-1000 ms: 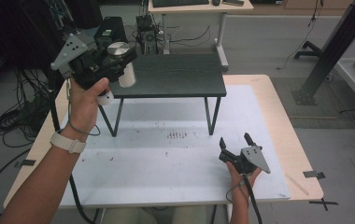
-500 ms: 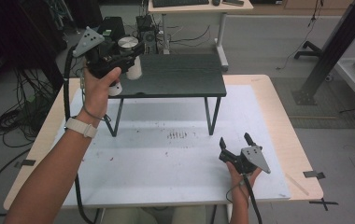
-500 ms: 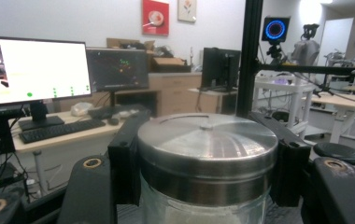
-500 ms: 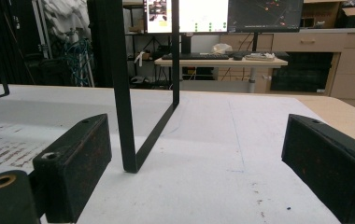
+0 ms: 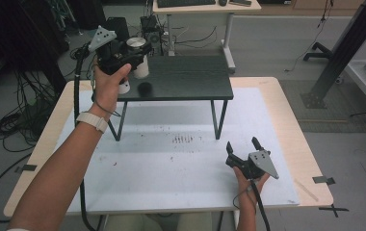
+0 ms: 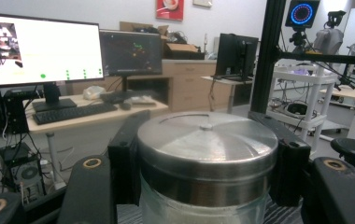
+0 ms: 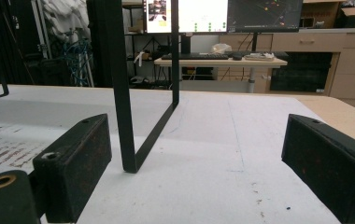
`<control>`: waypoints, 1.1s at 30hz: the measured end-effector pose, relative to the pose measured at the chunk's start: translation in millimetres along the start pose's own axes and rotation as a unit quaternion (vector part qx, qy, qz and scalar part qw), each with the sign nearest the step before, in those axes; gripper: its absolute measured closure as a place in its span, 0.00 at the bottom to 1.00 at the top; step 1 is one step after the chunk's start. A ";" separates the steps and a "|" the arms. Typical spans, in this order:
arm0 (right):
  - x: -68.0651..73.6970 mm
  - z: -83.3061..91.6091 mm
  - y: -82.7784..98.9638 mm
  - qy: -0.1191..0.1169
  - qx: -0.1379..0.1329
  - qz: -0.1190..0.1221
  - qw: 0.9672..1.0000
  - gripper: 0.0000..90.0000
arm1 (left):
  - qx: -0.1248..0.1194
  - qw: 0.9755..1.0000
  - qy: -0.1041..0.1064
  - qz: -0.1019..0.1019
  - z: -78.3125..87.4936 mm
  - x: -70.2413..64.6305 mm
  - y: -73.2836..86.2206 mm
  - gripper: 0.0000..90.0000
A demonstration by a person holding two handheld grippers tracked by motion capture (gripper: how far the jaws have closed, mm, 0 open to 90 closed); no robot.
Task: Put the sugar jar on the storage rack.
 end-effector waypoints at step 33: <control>0.0 -0.1 0.0 -0.001 0.000 0.000 1.000 0.10 | 0.007 1.000 -0.013 -0.004 -6.1 2.6 24.6 0.47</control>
Point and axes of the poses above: each handheld gripper's, and its own axes: z roughly backward along the jaws, y roughly out of its underside, x roughly to its left, the point moved 4 cm from there along -z, roughly forward along the jaws, and after that the axes turned 15 degrees about -y, right-handed, at the moved point
